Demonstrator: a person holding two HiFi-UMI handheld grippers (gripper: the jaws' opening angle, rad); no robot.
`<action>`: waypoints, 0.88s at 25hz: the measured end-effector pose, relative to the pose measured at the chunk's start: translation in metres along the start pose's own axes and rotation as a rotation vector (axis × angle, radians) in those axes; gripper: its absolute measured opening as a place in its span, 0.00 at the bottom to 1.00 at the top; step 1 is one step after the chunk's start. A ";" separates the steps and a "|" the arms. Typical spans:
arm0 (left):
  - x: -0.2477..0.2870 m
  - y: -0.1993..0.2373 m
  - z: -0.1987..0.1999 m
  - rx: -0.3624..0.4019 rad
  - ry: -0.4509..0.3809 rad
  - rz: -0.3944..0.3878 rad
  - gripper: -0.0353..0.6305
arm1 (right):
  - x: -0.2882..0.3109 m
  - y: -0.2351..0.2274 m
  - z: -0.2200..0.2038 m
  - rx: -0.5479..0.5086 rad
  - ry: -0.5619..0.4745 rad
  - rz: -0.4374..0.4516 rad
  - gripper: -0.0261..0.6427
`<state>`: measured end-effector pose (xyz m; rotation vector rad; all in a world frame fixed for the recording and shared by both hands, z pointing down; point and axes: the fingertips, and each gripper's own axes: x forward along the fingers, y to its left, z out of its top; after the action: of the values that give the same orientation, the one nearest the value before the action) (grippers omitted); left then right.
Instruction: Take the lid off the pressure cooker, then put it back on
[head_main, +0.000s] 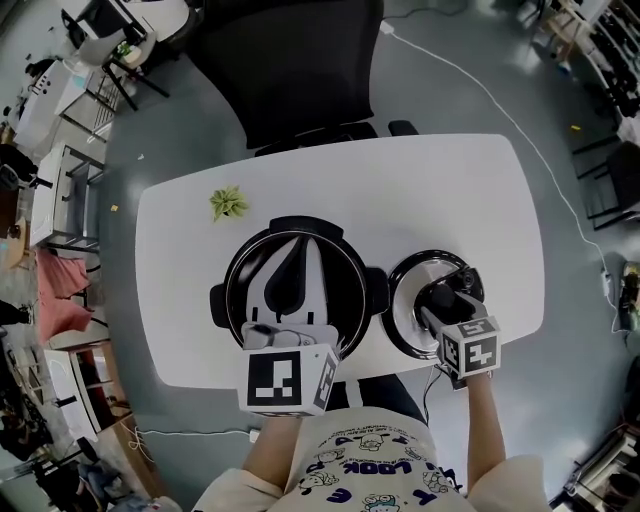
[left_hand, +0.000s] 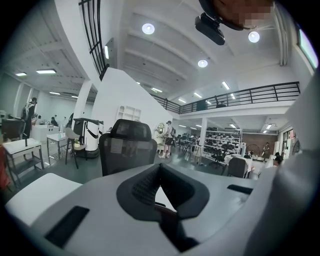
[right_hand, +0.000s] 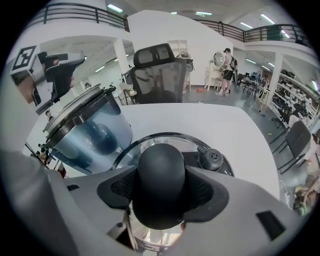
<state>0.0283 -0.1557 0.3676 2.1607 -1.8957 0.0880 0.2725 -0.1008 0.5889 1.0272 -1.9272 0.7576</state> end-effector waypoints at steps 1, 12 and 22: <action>0.000 -0.001 0.001 0.000 -0.003 -0.004 0.07 | -0.006 -0.001 0.002 -0.001 -0.003 -0.007 0.48; -0.012 -0.014 0.020 -0.003 -0.042 -0.043 0.07 | -0.081 -0.022 0.021 0.062 -0.040 -0.060 0.48; -0.037 -0.007 0.035 -0.013 -0.080 -0.027 0.07 | -0.140 -0.008 0.061 0.024 -0.078 -0.035 0.48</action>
<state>0.0251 -0.1272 0.3249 2.2113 -1.9037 -0.0164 0.3051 -0.1002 0.4395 1.1172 -1.9654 0.7317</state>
